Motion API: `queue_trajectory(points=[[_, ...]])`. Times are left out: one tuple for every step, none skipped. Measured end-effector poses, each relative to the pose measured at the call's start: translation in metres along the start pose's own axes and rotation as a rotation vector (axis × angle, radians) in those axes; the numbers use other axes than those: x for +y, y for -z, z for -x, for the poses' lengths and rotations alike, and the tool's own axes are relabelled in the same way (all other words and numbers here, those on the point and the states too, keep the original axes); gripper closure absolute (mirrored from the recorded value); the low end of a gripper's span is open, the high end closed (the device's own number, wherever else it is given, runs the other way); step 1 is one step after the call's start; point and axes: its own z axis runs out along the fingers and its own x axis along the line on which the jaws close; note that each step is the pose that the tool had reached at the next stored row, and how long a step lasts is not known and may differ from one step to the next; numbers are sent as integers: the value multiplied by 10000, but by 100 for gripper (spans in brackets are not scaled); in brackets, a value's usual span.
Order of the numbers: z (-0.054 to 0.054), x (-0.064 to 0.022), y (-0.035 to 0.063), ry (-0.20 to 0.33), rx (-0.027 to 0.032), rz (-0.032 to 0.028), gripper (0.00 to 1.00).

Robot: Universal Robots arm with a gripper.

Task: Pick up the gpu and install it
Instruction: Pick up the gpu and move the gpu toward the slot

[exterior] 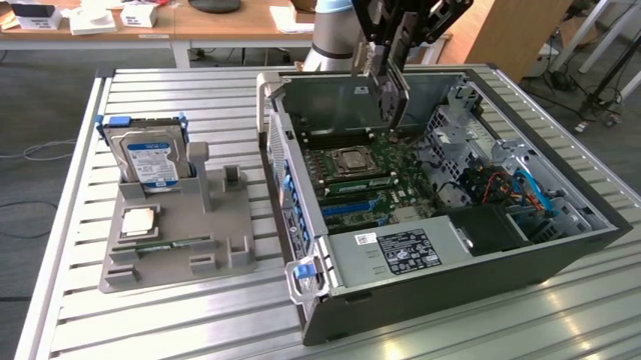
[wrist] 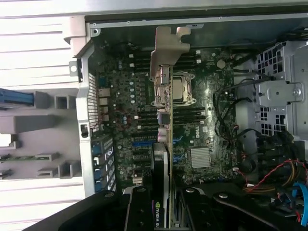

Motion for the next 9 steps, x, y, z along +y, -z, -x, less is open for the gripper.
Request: queue_trajectory(points=[[38, 4, -1, 1, 0, 0, 73], [77, 7, -2, 1, 1, 0, 73], [113, 10, -3, -1, 1, -1, 73], [148, 13, -4, -1, 0, -1, 73], [175, 16, -5, 0, 1, 0, 73], [182, 16, -5, 1, 1, -1, 73], [182, 16, -5, 0, 1, 0, 73], [182, 16, -5, 0, 0, 0, 73], [182, 16, -5, -1, 0, 0, 73]])
